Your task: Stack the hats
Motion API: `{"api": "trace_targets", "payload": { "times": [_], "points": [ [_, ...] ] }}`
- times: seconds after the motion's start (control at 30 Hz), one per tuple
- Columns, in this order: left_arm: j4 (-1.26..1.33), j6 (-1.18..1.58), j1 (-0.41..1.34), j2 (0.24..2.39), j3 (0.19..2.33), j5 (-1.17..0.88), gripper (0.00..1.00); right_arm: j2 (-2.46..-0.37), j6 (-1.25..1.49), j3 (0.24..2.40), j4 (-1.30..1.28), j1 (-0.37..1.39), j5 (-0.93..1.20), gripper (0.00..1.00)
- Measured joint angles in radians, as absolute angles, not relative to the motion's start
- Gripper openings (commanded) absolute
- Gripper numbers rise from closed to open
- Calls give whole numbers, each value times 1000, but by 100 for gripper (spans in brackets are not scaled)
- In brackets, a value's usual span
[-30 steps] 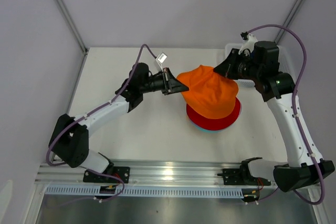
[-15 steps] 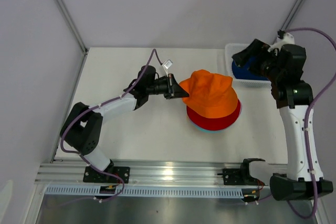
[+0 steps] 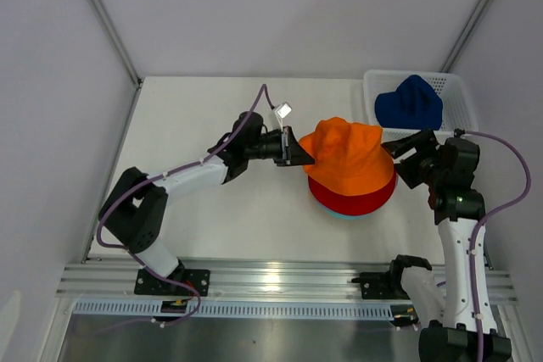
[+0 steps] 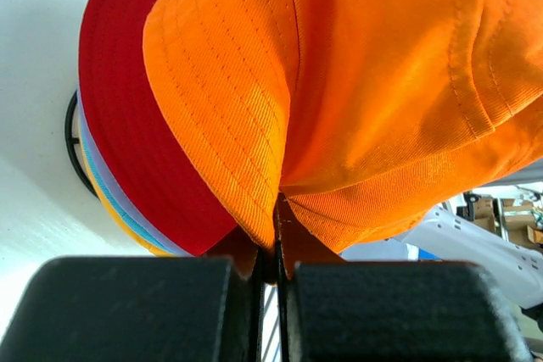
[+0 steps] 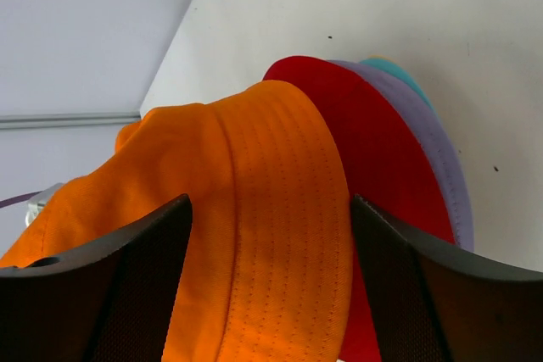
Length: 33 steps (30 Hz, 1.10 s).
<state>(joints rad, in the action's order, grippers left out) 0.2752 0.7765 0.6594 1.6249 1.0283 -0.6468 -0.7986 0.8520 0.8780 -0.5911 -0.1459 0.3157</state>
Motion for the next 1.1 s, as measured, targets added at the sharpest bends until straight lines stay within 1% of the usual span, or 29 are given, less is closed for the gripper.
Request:
{"api": "trace_targets", "payload": {
  "times": [0.07, 0.17, 0.27, 0.3, 0.37, 0.4, 0.47, 0.5, 0.53, 0.57, 0.93, 1.1],
  "points": [
    [275, 776, 665, 1623, 1028, -632, 1, -785, 865, 878, -593, -146, 313, 78],
    [275, 776, 670, 1617, 1024, -616, 1, -763, 879, 870, -593, -146, 304, 73],
    [275, 775, 677, 1607, 1015, -596, 1, -728, 907, 834, -589, -146, 305, 64],
    [275, 775, 679, 1603, 1013, -588, 1, -718, 916, 818, -590, -146, 306, 58],
    [275, 772, 686, 1595, 1008, -571, 1, -707, 931, 794, -594, -146, 308, 48],
    [275, 767, 689, 1591, 1006, -563, 1, -706, 936, 788, -594, -146, 308, 34],
    [275, 757, 696, 1578, 998, -545, 1, -706, 939, 780, -600, -147, 308, 21],
    [274, 753, 699, 1572, 995, -537, 1, -703, 941, 776, -603, -148, 306, 7],
    [274, 748, 703, 1565, 993, -529, 1, -699, 939, 774, -607, -148, 303, 3],
    [273, 744, 706, 1560, 992, -524, 1, -694, 941, 774, -612, -148, 300, 0],
    [250, 684, 737, 1458, 991, -508, 2, -587, 889, 795, -603, -148, 234, 0],
    [229, 651, 786, 1454, 991, -507, 4, -521, 849, 827, -607, -148, 189, 0]
  ]
}}
